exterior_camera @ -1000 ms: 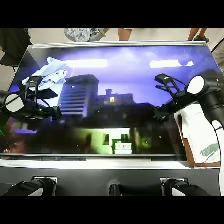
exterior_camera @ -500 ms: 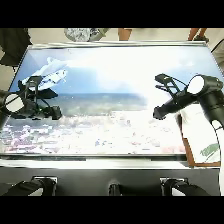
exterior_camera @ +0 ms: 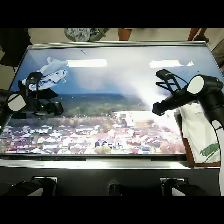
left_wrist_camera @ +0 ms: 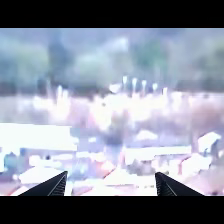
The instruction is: Fold the shirts.
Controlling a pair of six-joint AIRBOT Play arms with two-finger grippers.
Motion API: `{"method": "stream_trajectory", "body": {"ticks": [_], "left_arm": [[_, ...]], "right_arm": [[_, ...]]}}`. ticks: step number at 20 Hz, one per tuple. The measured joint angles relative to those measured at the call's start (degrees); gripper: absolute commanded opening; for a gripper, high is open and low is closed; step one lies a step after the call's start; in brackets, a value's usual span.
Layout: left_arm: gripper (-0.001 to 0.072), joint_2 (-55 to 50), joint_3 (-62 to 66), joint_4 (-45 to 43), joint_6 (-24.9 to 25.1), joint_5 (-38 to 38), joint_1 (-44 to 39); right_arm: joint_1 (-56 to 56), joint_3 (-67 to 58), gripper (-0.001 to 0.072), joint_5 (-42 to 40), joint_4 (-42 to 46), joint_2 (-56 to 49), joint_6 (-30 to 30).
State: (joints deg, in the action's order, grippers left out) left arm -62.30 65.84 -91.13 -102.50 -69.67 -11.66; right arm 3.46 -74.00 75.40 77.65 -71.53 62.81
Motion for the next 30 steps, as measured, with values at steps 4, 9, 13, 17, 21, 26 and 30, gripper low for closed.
{"method": "stream_trajectory", "body": {"ticks": [4,9,13,17,21,26,30], "left_arm": [[0.0720,-0.9,0.5,0.5,-0.3,8.5,0.9],[0.0720,-5.4,8.0,6.1,-9.2,17.7,18.3],[0.0720,-11.8,9.5,19.5,-9.9,16.9,38.7],[0.0720,-18.7,6.6,26.7,-8.0,16.0,48.9],[0.0720,-26.1,4.7,36.6,-2.7,21.5,51.3],[0.0720,-33.7,4.1,54.2,8.8,29.0,51.6],[0.0503,-37.3,4.0,61.8,13.9,32.2,51.3]], "right_arm": [[0.0,0.0,0.0568,-3.8,0.0,0.0,-1.0],[-0.1,0.0,0.0565,-8.4,0.0,0.0,-3.0],[-0.1,0.0,0.0556,-8.3,-0.2,0.0,-3.5],[-0.1,0.0,0.0555,-7.4,-1.1,0.0,-3.7],[0.0,0.0,0.0548,-6.2,-2.4,0.0,-3.7],[0.0,0.0,0.0548,-4.5,-5.4,0.0,-3.7],[0.0,0.0,0.0548,-3.3,-8.0,0.0,-3.7]]}}
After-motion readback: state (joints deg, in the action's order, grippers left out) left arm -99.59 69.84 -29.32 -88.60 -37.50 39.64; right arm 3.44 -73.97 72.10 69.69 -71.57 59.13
